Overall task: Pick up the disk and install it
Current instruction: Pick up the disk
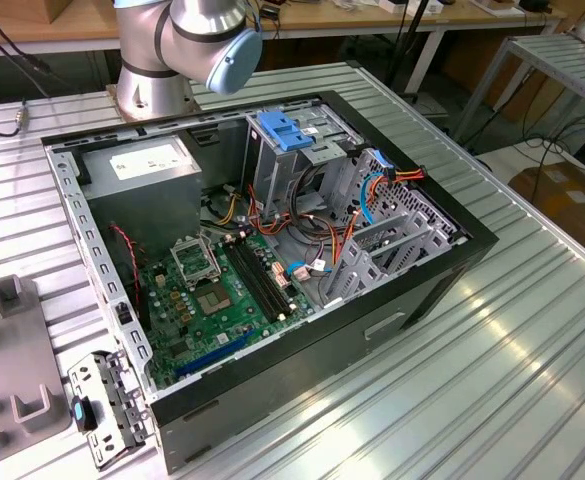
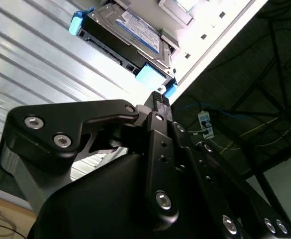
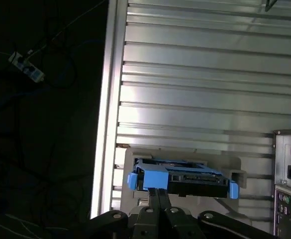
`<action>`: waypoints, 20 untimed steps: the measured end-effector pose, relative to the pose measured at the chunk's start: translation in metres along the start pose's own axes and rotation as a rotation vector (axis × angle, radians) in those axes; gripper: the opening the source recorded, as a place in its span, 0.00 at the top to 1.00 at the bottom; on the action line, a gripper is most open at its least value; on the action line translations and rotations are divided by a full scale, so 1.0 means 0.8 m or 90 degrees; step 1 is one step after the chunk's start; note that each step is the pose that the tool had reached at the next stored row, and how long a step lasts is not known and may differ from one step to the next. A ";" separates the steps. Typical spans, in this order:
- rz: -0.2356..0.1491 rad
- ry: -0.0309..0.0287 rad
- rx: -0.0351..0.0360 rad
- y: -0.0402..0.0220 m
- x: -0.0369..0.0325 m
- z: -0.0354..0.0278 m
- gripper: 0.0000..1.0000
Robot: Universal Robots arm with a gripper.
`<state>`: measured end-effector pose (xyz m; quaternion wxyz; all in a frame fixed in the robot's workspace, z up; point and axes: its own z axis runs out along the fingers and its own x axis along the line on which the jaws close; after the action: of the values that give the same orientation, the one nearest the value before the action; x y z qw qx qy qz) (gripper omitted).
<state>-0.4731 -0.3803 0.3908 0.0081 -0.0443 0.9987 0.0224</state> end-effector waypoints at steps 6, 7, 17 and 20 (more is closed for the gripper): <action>-0.051 0.0022 -0.0009 0.0000 0.0000 0.0000 0.89; -0.051 0.0022 -0.0009 0.0000 0.0000 0.0000 0.89; -0.105 0.0046 -0.0019 0.0000 0.0000 0.0000 0.89; -0.152 0.0067 -0.0028 0.0000 0.0000 0.0000 0.89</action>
<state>-0.4731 -0.3803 0.3907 0.0054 -0.1628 0.9864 0.0232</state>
